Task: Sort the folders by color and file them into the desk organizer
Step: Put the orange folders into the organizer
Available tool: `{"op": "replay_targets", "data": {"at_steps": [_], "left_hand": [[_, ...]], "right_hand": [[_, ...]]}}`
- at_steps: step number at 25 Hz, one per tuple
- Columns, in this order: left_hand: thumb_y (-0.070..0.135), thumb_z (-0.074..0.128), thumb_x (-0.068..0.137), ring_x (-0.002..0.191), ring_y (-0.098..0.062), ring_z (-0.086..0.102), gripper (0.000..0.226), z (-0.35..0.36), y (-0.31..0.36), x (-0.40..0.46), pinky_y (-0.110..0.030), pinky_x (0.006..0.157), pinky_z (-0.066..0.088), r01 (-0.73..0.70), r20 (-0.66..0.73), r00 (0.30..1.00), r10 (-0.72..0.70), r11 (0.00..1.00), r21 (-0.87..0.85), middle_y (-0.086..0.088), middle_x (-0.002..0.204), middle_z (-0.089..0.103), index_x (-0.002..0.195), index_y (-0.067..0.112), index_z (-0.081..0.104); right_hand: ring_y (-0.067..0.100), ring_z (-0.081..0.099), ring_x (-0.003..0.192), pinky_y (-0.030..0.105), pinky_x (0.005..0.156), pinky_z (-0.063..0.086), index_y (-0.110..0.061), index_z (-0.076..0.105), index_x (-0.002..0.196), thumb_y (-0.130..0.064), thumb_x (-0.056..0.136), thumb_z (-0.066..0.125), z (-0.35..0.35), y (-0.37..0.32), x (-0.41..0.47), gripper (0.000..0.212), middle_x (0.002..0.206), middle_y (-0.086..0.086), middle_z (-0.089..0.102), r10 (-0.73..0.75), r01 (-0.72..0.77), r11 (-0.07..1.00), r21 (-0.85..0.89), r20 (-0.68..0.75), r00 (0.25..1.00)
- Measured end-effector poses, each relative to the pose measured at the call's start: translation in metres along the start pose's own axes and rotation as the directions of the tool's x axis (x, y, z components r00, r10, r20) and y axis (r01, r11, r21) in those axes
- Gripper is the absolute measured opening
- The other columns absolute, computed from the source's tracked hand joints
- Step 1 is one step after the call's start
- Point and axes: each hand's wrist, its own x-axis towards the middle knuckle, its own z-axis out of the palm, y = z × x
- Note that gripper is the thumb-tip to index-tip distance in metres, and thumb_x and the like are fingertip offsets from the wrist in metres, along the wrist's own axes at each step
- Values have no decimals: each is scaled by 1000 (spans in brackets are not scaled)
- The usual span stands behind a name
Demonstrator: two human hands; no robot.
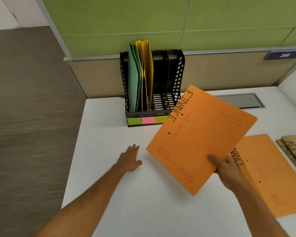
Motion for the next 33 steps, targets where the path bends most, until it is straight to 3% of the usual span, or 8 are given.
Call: {"op": "replay_targets", "data": {"at_steps": [4,10,15,17,21,23,27,33], "left_hand": [[64,54,90,156,-23,-7,100,-4,0,28,-57,122,4,56,46,997,-61,994,98,-1,169,-11,161,21,-1],[61,76,71,151,-27,-28,133,-3,-10,62,-76,111,10,72,136,987,-87,991,111,7,159,-39,156,31,-23],[66,83,60,146,-30,-37,149,-8,-16,79,-80,109,-1,47,171,983,-66,992,115,5,152,-49,151,35,-31],[66,82,60,145,-29,-39,149,-5,-18,81,-79,108,-3,48,169,983,-65,994,103,6,151,-51,150,36,-33],[65,83,59,145,-28,-39,149,0,-20,81,-80,108,-4,39,147,988,-50,996,78,7,151,-51,150,38,-32],[64,83,58,145,-27,-39,149,1,-20,81,-80,107,-3,40,136,989,-49,997,69,8,152,-50,151,39,-30],[62,84,59,144,-26,-39,148,1,-19,81,-79,107,-6,48,132,990,-56,997,59,8,151,-50,150,39,-31],[63,84,61,145,-27,-39,147,-2,-19,82,-78,107,-6,43,130,990,-50,997,57,6,154,-48,152,38,-29]], "right_hand": [[27,69,105,54,82,57,-30,59,120,-21,90,64,17,-21,7,31,115,-5,73,-91,91,996,-1,-68,994],[15,71,100,42,74,60,-25,63,119,-67,62,79,43,-84,31,73,112,-11,74,-316,296,945,-139,-152,937],[0,67,88,34,80,56,-25,64,101,-22,98,59,85,-127,83,6,98,-11,69,-477,409,859,-307,-195,857],[-5,64,72,19,68,52,-16,63,97,-20,98,58,110,-141,108,7,88,-5,68,-549,453,805,-382,-192,813],[23,55,62,29,57,43,-7,59,83,-21,98,54,164,-152,166,21,74,10,62,-643,504,697,-510,-133,754],[11,45,52,21,49,33,-14,52,80,-18,99,51,188,-152,187,20,66,1,52,-682,523,637,-566,-98,725],[7,53,61,13,55,37,-7,59,100,-22,103,46,218,-141,219,20,84,5,62,-683,509,626,-591,-101,724],[27,68,92,36,80,60,-8,52,132,-25,103,45,230,-123,235,34,114,12,68,-649,474,624,-621,-74,757]]}}
